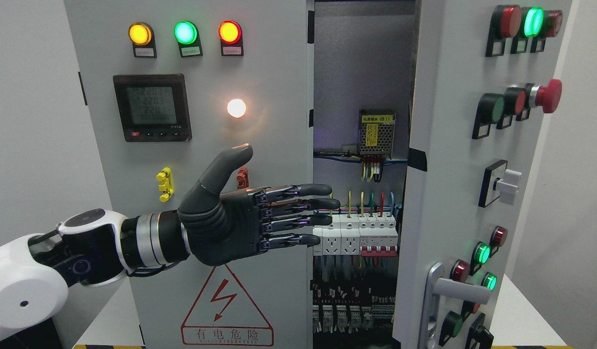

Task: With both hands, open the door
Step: 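Reach the left hand fingers into the gap behind the door edge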

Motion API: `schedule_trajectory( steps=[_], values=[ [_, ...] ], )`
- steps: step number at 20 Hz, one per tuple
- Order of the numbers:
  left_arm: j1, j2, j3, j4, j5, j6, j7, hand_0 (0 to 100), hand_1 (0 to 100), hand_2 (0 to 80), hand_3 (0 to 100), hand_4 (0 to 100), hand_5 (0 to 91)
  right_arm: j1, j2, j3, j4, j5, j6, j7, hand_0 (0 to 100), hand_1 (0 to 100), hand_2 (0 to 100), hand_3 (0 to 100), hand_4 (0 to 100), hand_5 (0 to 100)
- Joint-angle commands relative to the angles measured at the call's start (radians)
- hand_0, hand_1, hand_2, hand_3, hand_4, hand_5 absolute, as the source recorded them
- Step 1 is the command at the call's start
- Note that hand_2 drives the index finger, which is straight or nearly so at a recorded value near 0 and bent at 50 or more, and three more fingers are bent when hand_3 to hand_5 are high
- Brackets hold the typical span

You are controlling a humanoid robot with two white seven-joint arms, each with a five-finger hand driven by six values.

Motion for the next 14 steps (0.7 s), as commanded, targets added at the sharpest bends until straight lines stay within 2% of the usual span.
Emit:
schedule_trajectory(
  steps=[1,3,12,14],
  values=[
    [-0.005,-0.185,0.008,0.058,0.004,0.009,0.028,0,0,0.0,0,4,0.0,0.000,-0.020,0.000,0.000,0.000,-0.001,-0.001,0,0,0,0,0,0],
    [-0.004,-0.206,0.025,0.069,0.005,0.012,0.077,0,0,0.0,0,4,0.0,0.000,-0.020,0.000,0.000,0.000,-0.001,-0.001,0,0,0,0,0,0],
    [-0.002,-0.297,0.086,0.086,0.004,0.012,0.091,0,0,0.0,0,4,0.0,0.006,-0.020,-0.002,0.000,0.000,-0.001,-0.001,0,0,0,0,0,0],
    [-0.001,-0.311,0.106,0.086,0.002,0.012,0.118,0,0,0.0,0,4,0.0,0.006,-0.020,-0.002,0.000,0.000,-0.001,-0.001,0,0,0,0,0,0]
  ],
)
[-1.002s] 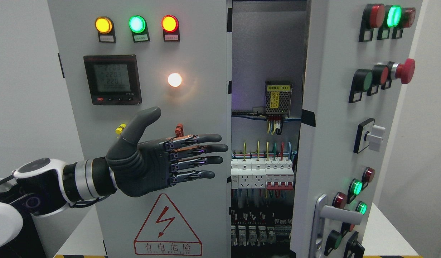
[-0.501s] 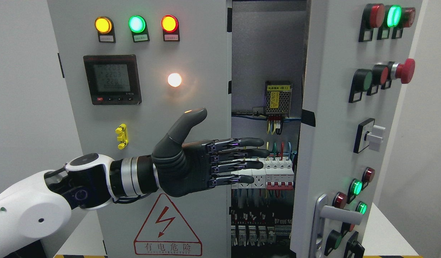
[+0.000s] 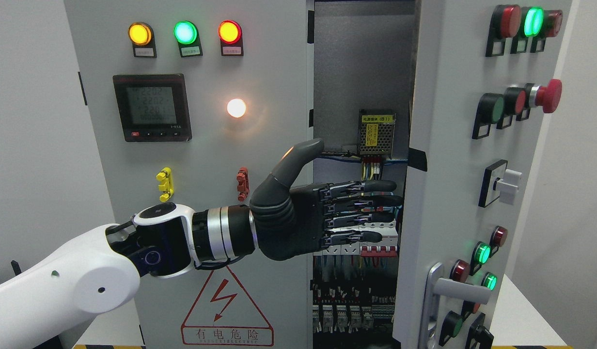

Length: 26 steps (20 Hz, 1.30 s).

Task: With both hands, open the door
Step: 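Reach the left hand fingers into the gap behind the door edge, then hook the door edge with the left hand and swing it outward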

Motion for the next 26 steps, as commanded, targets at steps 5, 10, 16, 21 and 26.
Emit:
schedule_trajectory(
  steps=[5,10,16,21,26],
  values=[
    [0.001,-0.142,0.084,0.027,-0.003,0.001,0.045,0,0,0.0,0,4,0.0,0.001,-0.021,-0.001,0.000,0.000,-0.001,-0.001,0,0,0,0,0,0],
    [0.002,-0.159,0.096,0.026,0.000,0.002,0.045,0,0,0.0,0,4,0.0,0.001,-0.021,0.001,0.000,0.000,0.001,-0.001,0,0,0,0,0,0],
    [0.002,-0.171,0.096,0.026,-0.002,0.002,0.047,0,0,0.0,0,4,0.0,0.000,-0.021,0.001,-0.002,0.000,0.001,-0.002,0,0,0,0,0,0],
    [0.004,-0.206,0.096,0.029,-0.008,0.001,0.071,0,0,0.0,0,4,0.0,0.000,-0.020,0.002,-0.002,0.000,0.001,-0.002,0,0,0,0,0,0],
    [0.002,-0.237,0.096,0.023,-0.008,0.001,0.082,0,0,0.0,0,4,0.0,0.000,-0.021,0.002,-0.006,0.000,0.001,-0.002,0,0,0,0,0,0]
  ],
)
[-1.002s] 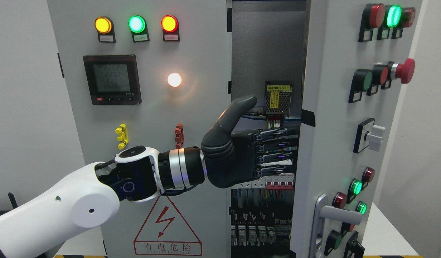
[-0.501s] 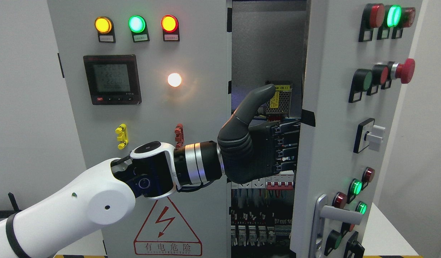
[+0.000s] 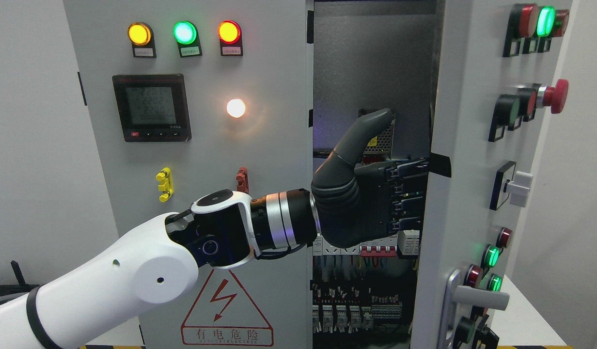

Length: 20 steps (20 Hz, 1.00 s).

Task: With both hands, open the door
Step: 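Hook the door edge with the left hand and swing it outward, then push the door farther open with the left hand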

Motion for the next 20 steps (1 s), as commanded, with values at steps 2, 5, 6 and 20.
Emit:
schedule_trajectory(
  steps=[2,5,6,20],
  values=[
    [0.001,-0.071,0.011,-0.003,-0.001,-0.001,0.008,0,0,0.0,0,4,0.0,0.000,-0.020,-0.001,-0.006,0.000,0.001,0.000,0,0,0,0,0,0],
    [0.004,-0.086,0.009,-0.003,-0.003,-0.001,0.013,0,0,0.0,0,4,0.0,0.000,-0.020,-0.001,-0.007,0.000,0.001,0.001,0,0,0,0,0,0],
    [0.005,-0.091,0.009,-0.003,-0.003,-0.001,0.031,0,0,0.0,0,4,0.0,0.000,-0.020,-0.001,-0.007,0.000,-0.001,0.001,0,0,0,0,0,0],
    [0.011,-0.223,0.009,0.000,-0.070,-0.003,0.078,0,0,0.0,0,4,0.0,0.000,-0.020,-0.005,-0.020,-0.002,-0.001,0.001,0,0,0,0,0,0]
  ],
)
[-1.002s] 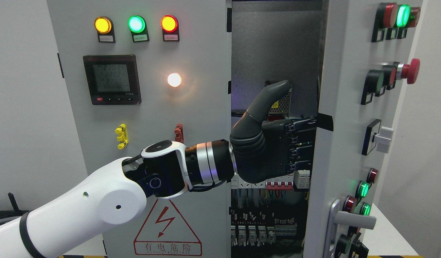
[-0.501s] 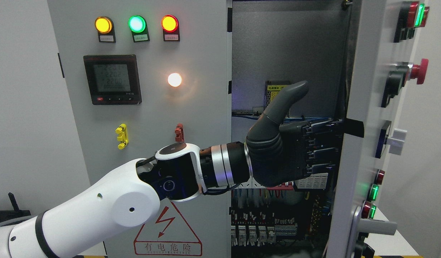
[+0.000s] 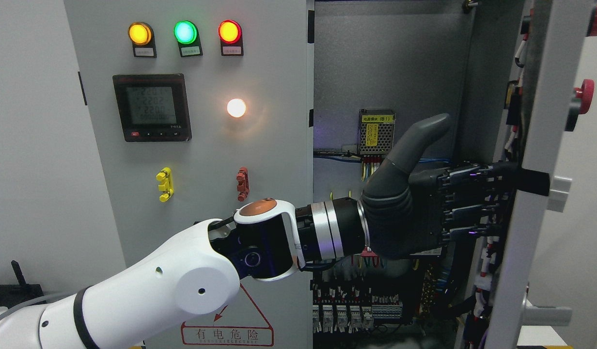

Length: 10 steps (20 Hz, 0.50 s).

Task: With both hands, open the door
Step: 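Push the door farther open with the left hand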

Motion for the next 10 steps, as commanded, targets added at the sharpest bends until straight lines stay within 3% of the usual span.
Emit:
schedule_trajectory(
  steps=[1,10],
  values=[
    [0.009,-0.102,0.000,0.003,-0.037,-0.002,0.002,0,0,0.0,0,4,0.0,0.000,-0.020,-0.001,-0.010,-0.001,-0.001,0.001,0,0,0,0,0,0],
    [0.015,-0.170,0.000,0.004,-0.070,-0.011,0.036,0,0,0.0,0,4,0.0,0.000,-0.020,0.002,-0.015,-0.001,-0.001,0.001,0,0,0,0,0,0]
  ],
)
